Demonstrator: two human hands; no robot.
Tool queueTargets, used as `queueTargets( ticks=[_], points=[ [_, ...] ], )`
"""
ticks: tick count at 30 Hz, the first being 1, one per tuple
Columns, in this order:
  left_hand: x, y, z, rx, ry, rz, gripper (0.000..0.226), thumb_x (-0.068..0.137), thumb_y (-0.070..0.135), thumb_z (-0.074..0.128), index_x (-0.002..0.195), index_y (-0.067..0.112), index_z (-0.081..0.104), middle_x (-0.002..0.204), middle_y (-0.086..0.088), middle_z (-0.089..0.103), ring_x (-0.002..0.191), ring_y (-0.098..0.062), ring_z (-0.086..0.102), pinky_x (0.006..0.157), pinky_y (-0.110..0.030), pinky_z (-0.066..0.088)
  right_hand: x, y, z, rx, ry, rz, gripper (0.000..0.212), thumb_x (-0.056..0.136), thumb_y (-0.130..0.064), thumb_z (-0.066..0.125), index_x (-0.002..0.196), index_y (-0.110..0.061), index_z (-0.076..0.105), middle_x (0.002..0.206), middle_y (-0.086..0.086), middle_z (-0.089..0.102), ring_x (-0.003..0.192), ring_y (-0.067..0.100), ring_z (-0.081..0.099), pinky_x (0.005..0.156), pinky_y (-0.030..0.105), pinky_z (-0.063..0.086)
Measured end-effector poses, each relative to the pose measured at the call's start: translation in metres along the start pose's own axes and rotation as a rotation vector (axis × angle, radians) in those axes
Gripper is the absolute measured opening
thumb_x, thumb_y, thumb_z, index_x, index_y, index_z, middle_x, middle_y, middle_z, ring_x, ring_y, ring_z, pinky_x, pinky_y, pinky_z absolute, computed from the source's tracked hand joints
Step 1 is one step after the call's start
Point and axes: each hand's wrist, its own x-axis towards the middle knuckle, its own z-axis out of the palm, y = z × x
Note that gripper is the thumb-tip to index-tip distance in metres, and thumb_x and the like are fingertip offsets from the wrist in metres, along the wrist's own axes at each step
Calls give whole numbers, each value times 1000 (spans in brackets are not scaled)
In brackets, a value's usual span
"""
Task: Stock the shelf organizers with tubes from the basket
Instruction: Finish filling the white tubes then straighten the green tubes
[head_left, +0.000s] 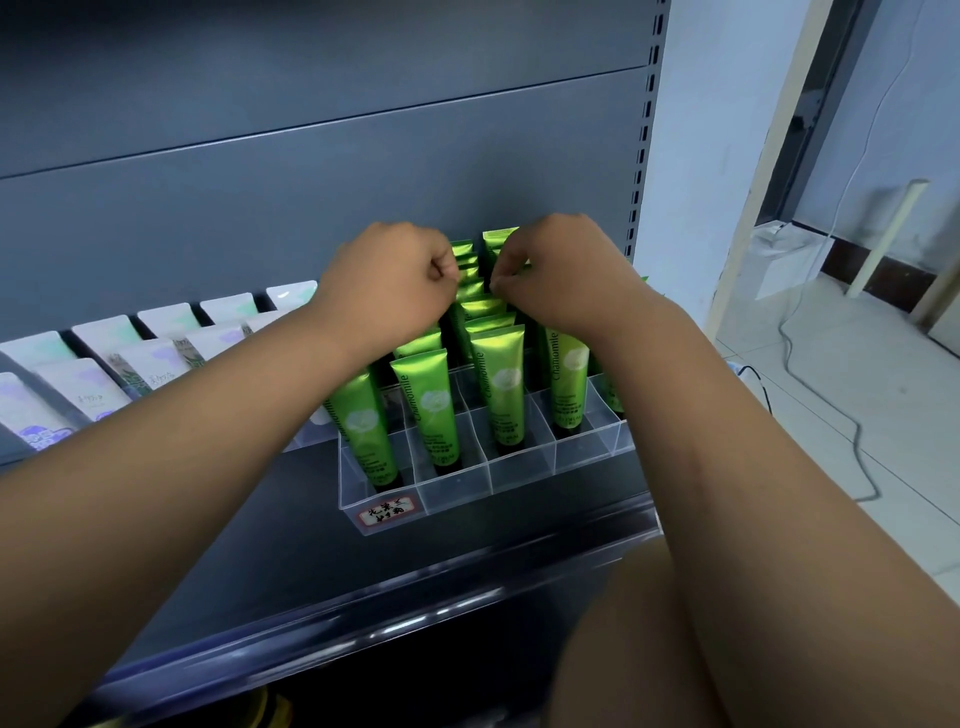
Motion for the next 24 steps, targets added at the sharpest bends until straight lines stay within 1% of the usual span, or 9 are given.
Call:
queueTargets(
  ticks=[4, 6, 9, 11, 15, 17, 19, 21, 24],
  points=[
    [6, -8, -3, 49, 43, -40, 11, 87, 24, 63, 88, 25, 74, 80, 9, 68, 91, -26, 68, 83, -44, 57, 4, -2, -2, 54, 22, 23, 17, 81, -25, 60, 80, -20, 77, 83, 0, 74, 82, 19, 66, 74, 38, 58],
    [9, -11, -3, 64, 35, -41, 11, 86, 22, 63, 87, 24, 74, 84, 4, 73, 91, -27, 69, 83, -44, 57, 11, -3, -2, 50, 34, 15, 17, 81, -25, 62, 82, -20, 78, 86, 0, 74, 85, 21, 67, 77, 38, 57],
    [13, -11, -3, 42, -9, -61, 11, 84, 21, 65, 84, 24, 76, 86, 2, 75, 90, -25, 70, 83, -43, 57, 26, -7, -1, 18, 15, 41, 16, 78, -27, 64, 84, -20, 78, 87, 1, 74, 88, 23, 67, 79, 38, 58],
    [14, -10, -2, 37, -38, -60, 11, 83, 25, 66, 81, 26, 77, 83, 6, 74, 89, -23, 70, 84, -42, 57, 32, -8, 1, 18, -3, 81, 20, 73, -29, 62, 83, -22, 78, 85, -1, 74, 87, 22, 67, 80, 38, 59],
    [19, -12, 0, 28, -86, -58, 9, 75, 42, 64, 68, 40, 70, 70, 26, 63, 92, -21, 70, 91, -46, 55, 38, -9, 9, -35, -49, 103, 21, 71, -25, 57, 79, -18, 74, 82, 0, 72, 85, 26, 66, 82, 40, 59],
    [22, -15, 1, 65, -100, -65, 6, 78, 40, 68, 73, 38, 72, 70, 28, 61, 98, -20, 68, 98, -49, 50, 39, -8, 12, -69, -71, 97, 18, 72, -22, 57, 78, -15, 72, 82, 1, 70, 85, 27, 65, 83, 40, 58],
    [25, -15, 3, 126, -73, -74, 7, 84, 34, 70, 85, 33, 77, 75, 23, 63, 104, -19, 66, 104, -47, 43, 40, -5, 14, -92, -77, 95, 16, 75, -20, 59, 81, -15, 73, 84, 1, 70, 87, 28, 65, 84, 39, 57],
    [26, -13, 5, 176, -39, -69, 9, 87, 33, 69, 90, 31, 77, 83, 17, 68, 107, -20, 65, 102, -45, 36, 39, -2, 15, -102, -81, 94, 18, 79, -21, 61, 88, -17, 76, 91, 2, 72, 93, 28, 65, 84, 38, 57],
    [25, -13, 7, 170, -28, -54, 8, 87, 31, 69, 90, 29, 77, 91, 12, 74, 106, -20, 66, 103, -45, 36, 37, 0, 17, -102, -75, 77, 20, 82, -20, 60, 92, -19, 77, 96, 3, 73, 97, 29, 64, 82, 37, 56]
  ],
)
